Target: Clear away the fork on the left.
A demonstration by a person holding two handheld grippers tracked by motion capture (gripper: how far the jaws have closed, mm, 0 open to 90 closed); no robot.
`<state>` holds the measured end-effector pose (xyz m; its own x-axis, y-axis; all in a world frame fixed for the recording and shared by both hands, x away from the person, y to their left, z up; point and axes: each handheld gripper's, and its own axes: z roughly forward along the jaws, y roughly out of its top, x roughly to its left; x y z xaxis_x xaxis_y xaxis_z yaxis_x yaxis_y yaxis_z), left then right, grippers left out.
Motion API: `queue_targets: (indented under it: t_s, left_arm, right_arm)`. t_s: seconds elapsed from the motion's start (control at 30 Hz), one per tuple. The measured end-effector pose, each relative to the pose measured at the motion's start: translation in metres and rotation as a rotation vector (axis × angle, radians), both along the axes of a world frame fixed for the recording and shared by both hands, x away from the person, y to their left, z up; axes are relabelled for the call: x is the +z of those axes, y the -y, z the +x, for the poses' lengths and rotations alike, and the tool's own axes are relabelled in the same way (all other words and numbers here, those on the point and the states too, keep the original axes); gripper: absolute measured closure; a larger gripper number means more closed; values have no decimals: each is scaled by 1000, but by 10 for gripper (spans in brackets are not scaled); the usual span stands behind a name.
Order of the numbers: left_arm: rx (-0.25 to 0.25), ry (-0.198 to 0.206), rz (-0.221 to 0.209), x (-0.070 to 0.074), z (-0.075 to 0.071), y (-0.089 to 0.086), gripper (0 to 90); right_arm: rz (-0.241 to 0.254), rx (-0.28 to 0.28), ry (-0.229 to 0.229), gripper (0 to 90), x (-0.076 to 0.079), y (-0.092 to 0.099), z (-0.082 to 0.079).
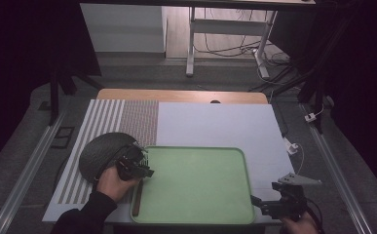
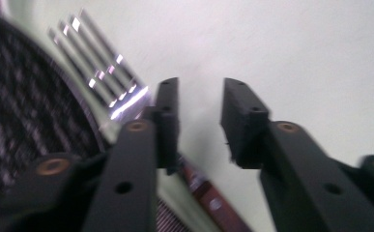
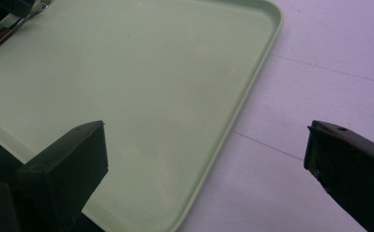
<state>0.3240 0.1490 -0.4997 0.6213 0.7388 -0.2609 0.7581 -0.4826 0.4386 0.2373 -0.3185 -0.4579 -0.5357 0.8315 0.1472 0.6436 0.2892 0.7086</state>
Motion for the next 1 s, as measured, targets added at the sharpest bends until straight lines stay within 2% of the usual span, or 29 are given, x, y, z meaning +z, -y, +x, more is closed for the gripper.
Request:
queue_targets:
  t_s: [0.07, 0.17, 0.2, 0.23, 0.33, 0.57, 0.63, 0.73, 1.0]
  left_arm:
    - [-27, 54, -31, 3, -3, 0, 562]
    - [-68, 144, -43, 8, -7, -2, 440]
    - [-75, 161, -55, 9, -8, -4, 389]
    - [-74, 163, -70, 9, -9, -6, 345]
    - [-71, 169, -107, 13, -13, -11, 295]
    - [-64, 207, -104, 25, -28, -19, 148]
    - [-61, 211, -117, 27, -32, -21, 132]
    - [-58, 230, -94, 30, -39, -22, 128]
    - [-29, 236, -146, 34, -58, -40, 89]
  right_arm:
    - [0, -1, 0, 17, 0, 0, 0]
    - [0, -1, 0, 17, 0, 0, 0]
    - [0, -1, 0, 17, 0, 0, 0]
    - [0, -1, 0, 17, 0, 0, 0]
    - [1, -2, -1, 17, 0, 0, 0]
    - [-1, -4, -3, 17, 0, 0, 0]
    - [1, -5, -4, 17, 0, 0, 1]
    - [-2, -4, -2, 17, 0, 0, 0]
    - [0, -6, -4, 17, 0, 0, 0]
